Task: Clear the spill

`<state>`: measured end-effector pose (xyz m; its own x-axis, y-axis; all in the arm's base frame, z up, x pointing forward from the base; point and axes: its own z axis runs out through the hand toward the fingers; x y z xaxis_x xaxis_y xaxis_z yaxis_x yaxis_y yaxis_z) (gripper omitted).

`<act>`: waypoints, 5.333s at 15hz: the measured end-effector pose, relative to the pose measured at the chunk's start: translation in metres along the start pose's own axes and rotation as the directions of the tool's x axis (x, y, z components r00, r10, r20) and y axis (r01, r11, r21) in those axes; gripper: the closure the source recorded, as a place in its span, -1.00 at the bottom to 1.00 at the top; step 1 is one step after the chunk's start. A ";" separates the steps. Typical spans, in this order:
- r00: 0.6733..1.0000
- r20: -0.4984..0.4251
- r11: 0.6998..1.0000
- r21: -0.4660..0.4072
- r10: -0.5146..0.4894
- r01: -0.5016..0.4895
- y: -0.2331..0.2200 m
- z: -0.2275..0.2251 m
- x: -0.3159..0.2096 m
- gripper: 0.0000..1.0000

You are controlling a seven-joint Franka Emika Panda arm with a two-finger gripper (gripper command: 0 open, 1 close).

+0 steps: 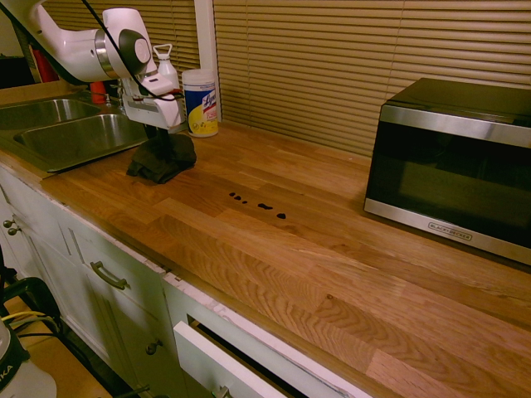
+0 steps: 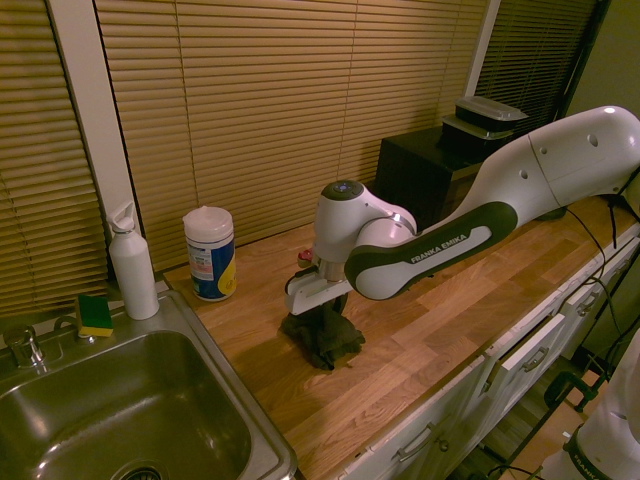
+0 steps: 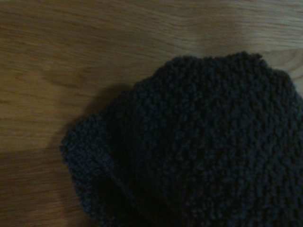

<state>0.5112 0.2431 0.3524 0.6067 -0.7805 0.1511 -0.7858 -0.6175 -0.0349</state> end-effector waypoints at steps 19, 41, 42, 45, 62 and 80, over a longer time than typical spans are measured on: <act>0.970 -0.108 0.971 -0.073 0.219 -0.227 0.115 0.024 0.138 1.00; 0.912 -0.113 0.915 -0.046 0.395 -0.402 0.235 0.054 0.275 1.00; 0.909 -0.108 0.912 -0.042 0.403 -0.409 0.240 0.055 0.279 1.00; 0.900 -0.106 0.904 -0.026 0.423 -0.427 0.249 0.057 0.285 1.00; 0.974 -0.090 0.978 0.002 0.206 -0.207 0.186 0.036 0.200 1.00; 0.997 -0.071 0.998 0.053 -0.030 0.034 0.032 0.003 0.036 1.00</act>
<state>0.5082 0.1945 0.3539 0.6199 -0.7526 0.2220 -0.7572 -0.6480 -0.0820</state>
